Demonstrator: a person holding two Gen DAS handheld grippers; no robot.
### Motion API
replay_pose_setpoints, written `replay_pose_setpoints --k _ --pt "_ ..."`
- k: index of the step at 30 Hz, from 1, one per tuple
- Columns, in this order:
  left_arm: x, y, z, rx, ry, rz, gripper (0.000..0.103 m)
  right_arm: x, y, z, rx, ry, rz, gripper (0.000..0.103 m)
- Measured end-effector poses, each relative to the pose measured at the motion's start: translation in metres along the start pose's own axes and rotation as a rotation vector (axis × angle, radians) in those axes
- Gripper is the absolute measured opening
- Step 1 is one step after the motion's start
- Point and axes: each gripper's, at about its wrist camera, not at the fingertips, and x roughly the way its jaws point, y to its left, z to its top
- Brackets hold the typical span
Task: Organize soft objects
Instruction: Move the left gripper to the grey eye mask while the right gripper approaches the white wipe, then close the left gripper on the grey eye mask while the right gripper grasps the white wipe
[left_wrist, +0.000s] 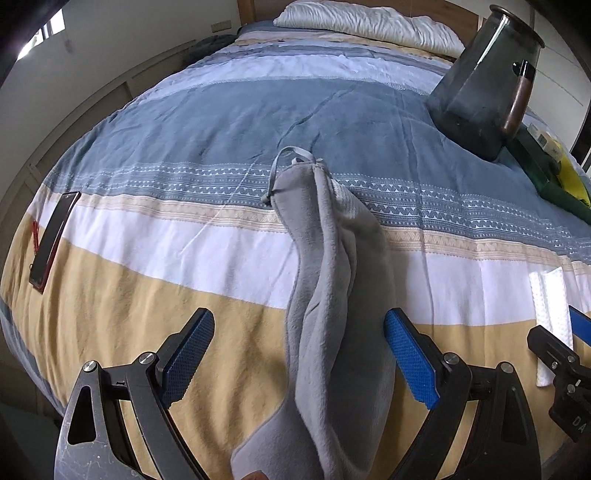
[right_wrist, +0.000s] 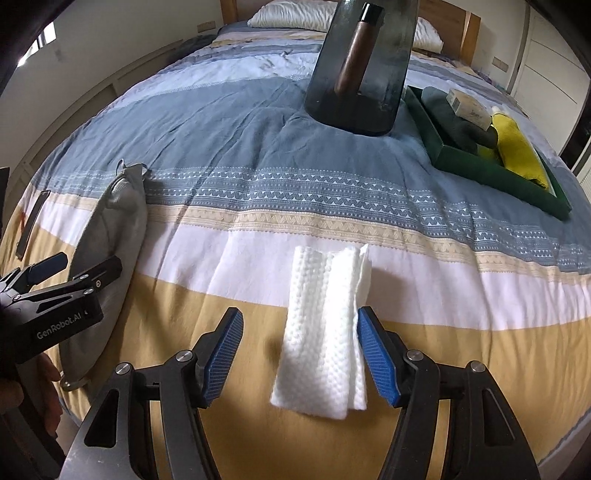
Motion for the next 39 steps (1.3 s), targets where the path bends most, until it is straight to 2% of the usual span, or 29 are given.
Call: replay_pose_setpoints --k 17,23,27,29,31,36,39 --pt "0.018 -0.006 0.000 0.012 0.042 -0.011 0.090 0.025 -0.003 -0.001 -0.004 0.013 -0.010 0.065" --pt "0.022 -0.009 0.002 0.021 0.054 -0.017 0.090 0.026 -0.001 -0.003 -0.014 0.009 -0.022 0.062" --pt "0.024 -0.010 0.002 0.031 0.058 -0.025 0.085 0.027 0.000 -0.004 -0.023 0.010 -0.032 0.052" --pt "0.023 -0.012 0.002 0.035 0.058 -0.033 0.076 0.027 -0.001 -0.004 -0.025 0.010 -0.034 0.044" --pt "0.022 -0.015 0.001 0.042 0.057 -0.041 0.069 0.026 -0.001 -0.003 -0.028 0.008 -0.031 0.030" --pt "0.021 -0.018 0.000 0.040 0.052 -0.050 0.059 0.023 -0.006 -0.003 -0.027 0.004 -0.017 0.018" --pt "0.019 -0.020 0.000 0.047 0.047 -0.054 0.048 0.020 -0.006 -0.003 -0.033 -0.002 -0.021 0.015"
